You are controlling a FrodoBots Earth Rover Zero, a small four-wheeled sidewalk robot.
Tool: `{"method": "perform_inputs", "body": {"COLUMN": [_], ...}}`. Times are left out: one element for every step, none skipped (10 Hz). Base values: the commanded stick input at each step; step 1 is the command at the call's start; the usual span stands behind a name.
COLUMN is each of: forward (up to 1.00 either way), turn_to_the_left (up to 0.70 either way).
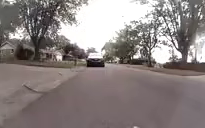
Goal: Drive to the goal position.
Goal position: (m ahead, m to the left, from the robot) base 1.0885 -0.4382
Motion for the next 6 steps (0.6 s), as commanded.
{"method": "perform_inputs", "body": {"forward": [0.7, 0.7, 0.7, 0.7, 0.7, 0.7], "turn_to_the_left": [-0.05, -0.05, -0.05, -0.05, -0.05, -0.05]}}
